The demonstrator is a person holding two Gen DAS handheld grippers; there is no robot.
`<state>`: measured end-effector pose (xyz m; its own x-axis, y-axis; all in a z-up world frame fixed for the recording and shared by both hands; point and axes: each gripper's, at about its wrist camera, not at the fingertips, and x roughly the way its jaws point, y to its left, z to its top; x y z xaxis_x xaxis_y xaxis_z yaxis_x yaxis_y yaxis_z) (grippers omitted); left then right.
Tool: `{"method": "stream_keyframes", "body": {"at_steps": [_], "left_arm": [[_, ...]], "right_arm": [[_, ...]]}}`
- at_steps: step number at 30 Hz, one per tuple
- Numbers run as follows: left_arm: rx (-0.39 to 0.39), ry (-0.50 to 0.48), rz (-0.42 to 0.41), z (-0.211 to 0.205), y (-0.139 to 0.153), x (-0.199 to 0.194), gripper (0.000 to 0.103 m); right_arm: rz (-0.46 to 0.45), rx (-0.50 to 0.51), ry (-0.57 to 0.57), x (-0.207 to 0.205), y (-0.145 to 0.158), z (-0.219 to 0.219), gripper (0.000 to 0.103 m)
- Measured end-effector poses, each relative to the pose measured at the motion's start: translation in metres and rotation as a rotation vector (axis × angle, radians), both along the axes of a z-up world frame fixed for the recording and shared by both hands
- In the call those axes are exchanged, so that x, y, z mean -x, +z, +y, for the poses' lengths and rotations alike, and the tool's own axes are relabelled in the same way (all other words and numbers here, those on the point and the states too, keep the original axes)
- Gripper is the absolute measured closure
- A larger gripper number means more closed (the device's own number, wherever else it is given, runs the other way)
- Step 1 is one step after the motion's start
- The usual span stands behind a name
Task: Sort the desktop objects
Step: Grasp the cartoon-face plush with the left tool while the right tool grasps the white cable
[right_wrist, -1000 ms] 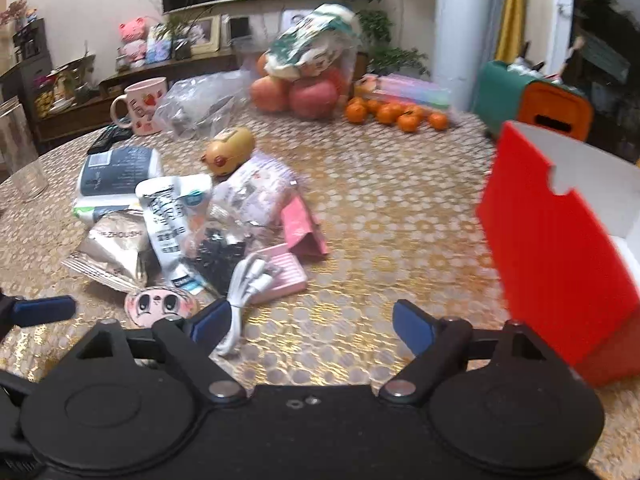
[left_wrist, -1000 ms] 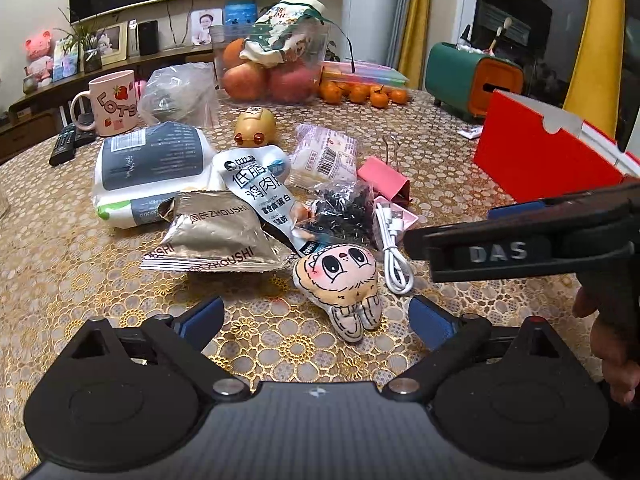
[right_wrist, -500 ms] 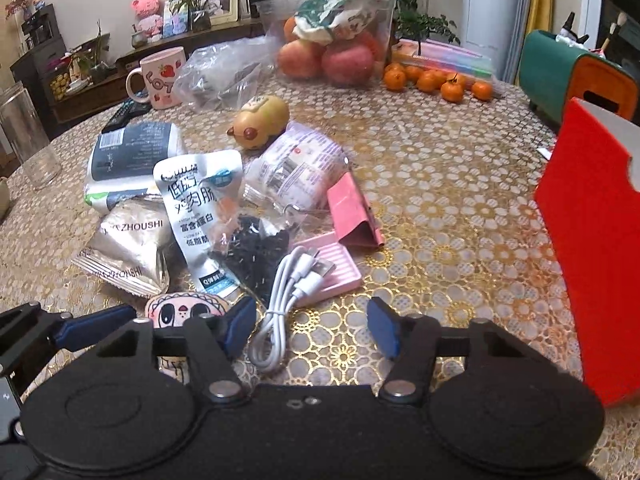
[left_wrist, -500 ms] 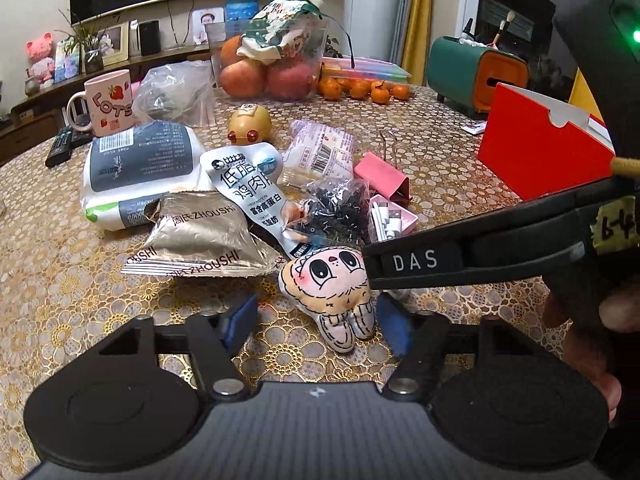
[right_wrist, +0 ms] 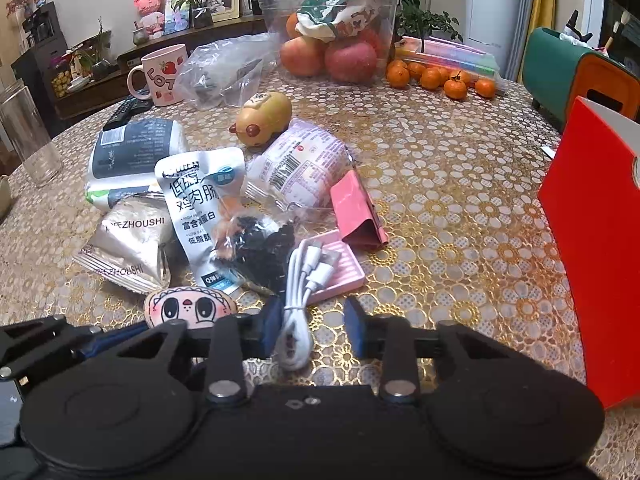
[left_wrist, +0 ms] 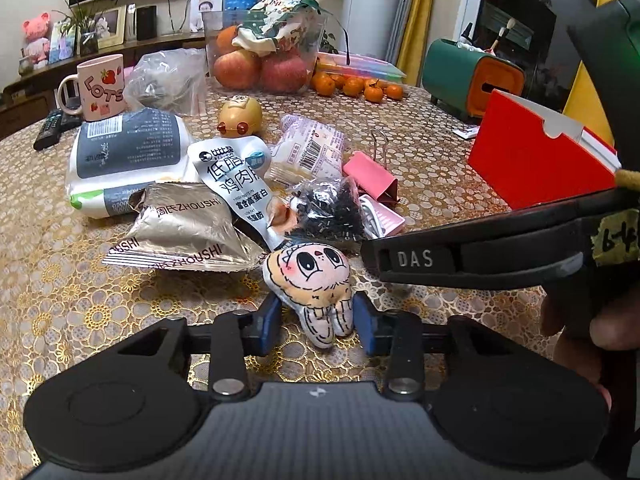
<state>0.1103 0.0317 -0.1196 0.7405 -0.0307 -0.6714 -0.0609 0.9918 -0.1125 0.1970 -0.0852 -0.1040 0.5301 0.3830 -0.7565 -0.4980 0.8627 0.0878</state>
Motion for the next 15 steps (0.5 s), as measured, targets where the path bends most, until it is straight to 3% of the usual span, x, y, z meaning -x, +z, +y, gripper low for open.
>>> {"method": "stream_keyframes", "body": {"at_steps": [4,15], "left_arm": [[0.0,0.004,0.002,0.0,0.0,0.0,0.072],[0.013,-0.007,0.004,-0.002,0.003,0.003,0.075]], "right_arm": [[0.006,-0.009,0.001,0.001,0.001,-0.003,0.086],[0.022,-0.05,-0.017,0.005,0.008,-0.023,0.087]]}}
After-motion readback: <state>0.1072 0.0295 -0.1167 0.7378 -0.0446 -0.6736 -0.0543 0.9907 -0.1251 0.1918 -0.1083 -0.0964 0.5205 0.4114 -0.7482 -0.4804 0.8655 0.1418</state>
